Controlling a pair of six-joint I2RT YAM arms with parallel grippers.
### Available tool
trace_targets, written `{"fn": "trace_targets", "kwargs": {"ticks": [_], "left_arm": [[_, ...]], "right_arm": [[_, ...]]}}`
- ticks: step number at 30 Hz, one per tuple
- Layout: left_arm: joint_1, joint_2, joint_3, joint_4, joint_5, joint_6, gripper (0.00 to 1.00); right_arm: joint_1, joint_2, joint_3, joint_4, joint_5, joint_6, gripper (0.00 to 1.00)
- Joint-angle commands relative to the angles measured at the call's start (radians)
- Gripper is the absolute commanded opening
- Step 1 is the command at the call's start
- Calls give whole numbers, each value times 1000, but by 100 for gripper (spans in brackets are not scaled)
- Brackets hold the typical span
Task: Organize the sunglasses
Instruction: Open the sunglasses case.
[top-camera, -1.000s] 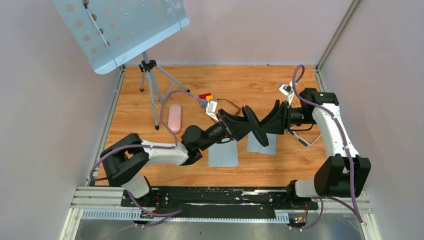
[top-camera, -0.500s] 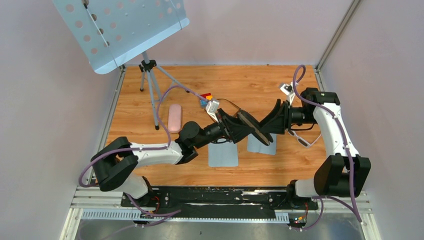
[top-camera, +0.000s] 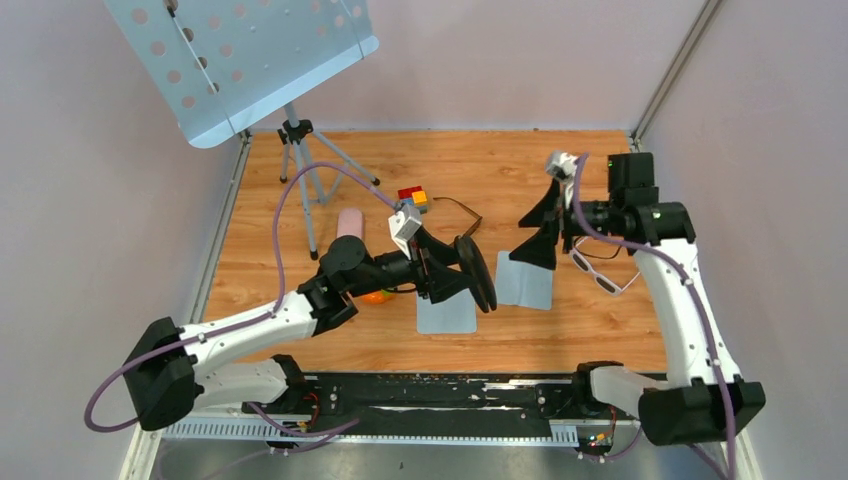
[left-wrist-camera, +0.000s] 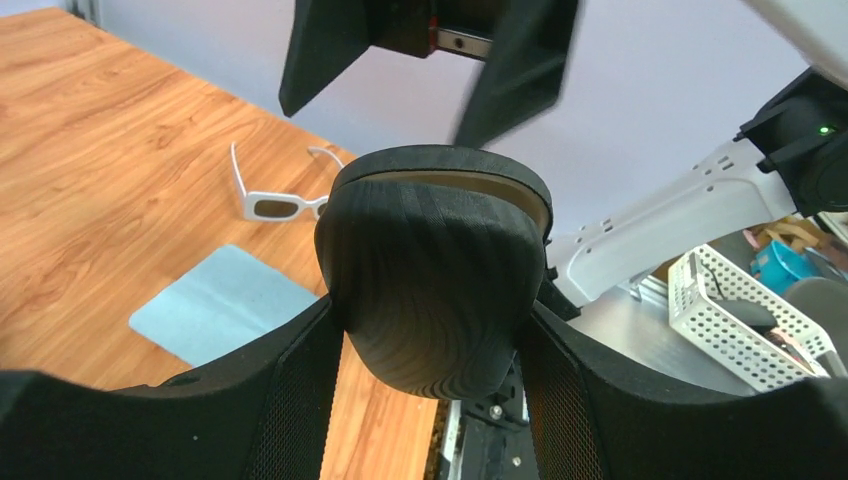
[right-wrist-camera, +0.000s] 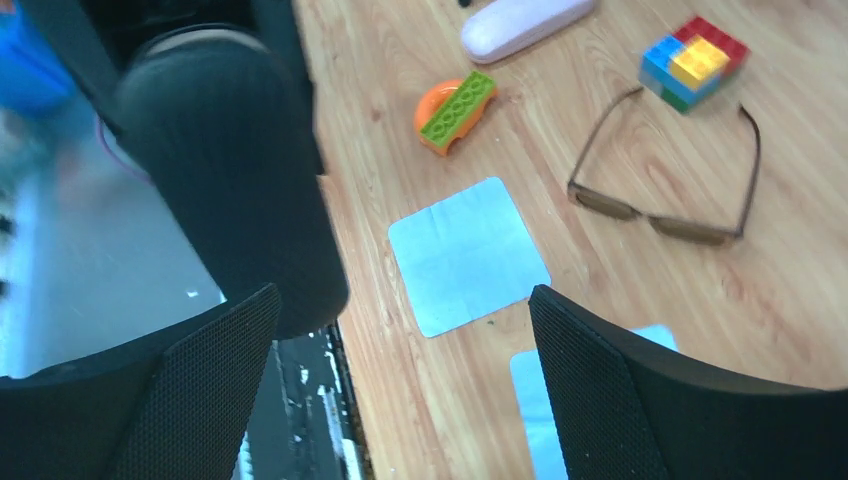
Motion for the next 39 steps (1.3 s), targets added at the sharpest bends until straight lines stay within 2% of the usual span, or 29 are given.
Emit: {"fn": "trace_targets", "kwargs": {"ticks": [1,3,6,9,14,19,39], "left_arm": [[9,-73,-20,-117,-38,48,16],[9,-87,-16,-167,-120,40,13],[9,-102,-27,-193,-240,4,12],[9,-104,-53,-147,-314,-43,9],[9,-88,-64,-109,-332,-74,5],[9,-88,-68,-111,-337,-83,1],[9,-75,-87,-74,-326,-139,0]], "right_arm": [[277,-131,-43,150,307,18,100],[318,-171,-99,226,322,99,100],[332,-190,-139,250,322,169,100],[442,-234,-175,293,452,157,99],[484,-204,-207,383,559,312,91],[494,-163,-228,425,552,347,84],[515,-131,-282,504,517,398,90]]}}
